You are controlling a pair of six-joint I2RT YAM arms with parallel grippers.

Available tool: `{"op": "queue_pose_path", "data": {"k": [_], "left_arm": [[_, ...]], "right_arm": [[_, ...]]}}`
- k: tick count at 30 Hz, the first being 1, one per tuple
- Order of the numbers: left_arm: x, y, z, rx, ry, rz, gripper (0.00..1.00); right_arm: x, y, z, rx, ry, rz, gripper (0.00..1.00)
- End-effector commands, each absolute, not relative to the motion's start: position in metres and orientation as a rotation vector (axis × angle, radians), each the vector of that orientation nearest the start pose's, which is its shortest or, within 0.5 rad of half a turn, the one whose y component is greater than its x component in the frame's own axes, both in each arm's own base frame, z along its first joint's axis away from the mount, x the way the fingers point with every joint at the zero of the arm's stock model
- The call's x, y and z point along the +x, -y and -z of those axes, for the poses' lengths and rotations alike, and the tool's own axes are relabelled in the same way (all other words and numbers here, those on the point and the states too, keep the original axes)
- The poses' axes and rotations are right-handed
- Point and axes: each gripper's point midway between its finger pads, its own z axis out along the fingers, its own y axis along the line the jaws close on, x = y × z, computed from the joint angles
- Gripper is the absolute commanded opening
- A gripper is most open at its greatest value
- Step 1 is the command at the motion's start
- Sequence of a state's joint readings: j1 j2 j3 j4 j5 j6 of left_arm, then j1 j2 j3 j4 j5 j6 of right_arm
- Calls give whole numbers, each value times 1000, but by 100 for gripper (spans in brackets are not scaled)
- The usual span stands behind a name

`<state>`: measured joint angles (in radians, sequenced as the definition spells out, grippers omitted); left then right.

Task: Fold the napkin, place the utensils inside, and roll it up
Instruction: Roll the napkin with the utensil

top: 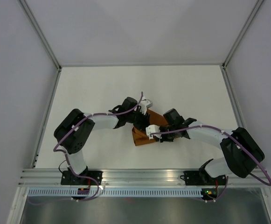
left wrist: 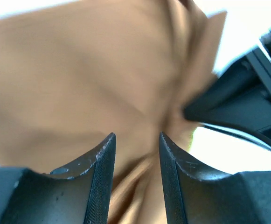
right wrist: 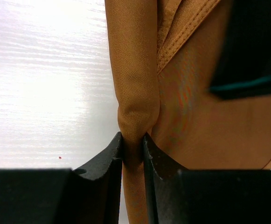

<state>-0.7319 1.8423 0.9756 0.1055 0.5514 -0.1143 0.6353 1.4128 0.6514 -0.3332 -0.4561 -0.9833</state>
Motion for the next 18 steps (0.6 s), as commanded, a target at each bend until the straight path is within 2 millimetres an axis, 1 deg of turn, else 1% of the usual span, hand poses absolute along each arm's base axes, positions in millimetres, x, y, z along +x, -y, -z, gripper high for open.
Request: {"op": "queue_pose_path", "data": {"k": [1, 2, 3, 4, 5, 6, 9, 10, 11, 12, 13, 14, 15, 16, 17, 18], "left_arm": [[316, 324, -85, 669, -2086, 931, 47], [320, 318, -91, 633, -2065, 936, 47], [328, 310, -109, 572, -2019, 914, 48], [334, 297, -110, 532, -2001, 885, 48], [337, 292, -119, 510, -1967, 867, 48], [341, 280, -132, 462, -1914, 829, 48], [345, 263, -153, 371, -1840, 763, 41], [341, 256, -172, 345, -1780, 757, 40], [342, 249, -179, 309, -1754, 736, 41], [336, 242, -179, 279, -1744, 733, 41], [332, 235, -198, 247, -1684, 736, 42], [330, 228, -213, 210, -1625, 730, 42], [323, 222, -209, 187, -1621, 734, 43], [314, 215, -229, 174, -1555, 745, 45], [310, 212, -237, 174, -1515, 746, 49], [304, 208, -233, 181, -1511, 740, 51]], "right_arm": [[157, -188, 6, -2057, -1844, -682, 0], [157, -188, 7, -2060, -1849, -691, 0], [158, -189, 4, -2068, -1851, -706, 0], [155, -189, 7, -2074, -1870, -742, 0], [155, -190, 7, -2076, -1877, -765, 0], [154, -189, 7, -2091, -1900, -795, 1], [158, -191, 4, -2099, -1936, -856, 0], [157, -190, 8, -2100, -1967, -891, 0], [161, -192, 5, -2096, -1985, -908, 0], [161, -191, 9, -2100, -2015, -938, 0], [164, -190, 10, -2092, -2037, -950, 0], [170, -194, 5, -2086, -2047, -958, 0], [171, -193, 10, -2080, -2086, -983, 1], [175, -192, 11, -2069, -2109, -988, 0], [182, -196, 9, -2060, -2118, -985, 0], [183, -195, 15, -2056, -2151, -1001, 0]]}}
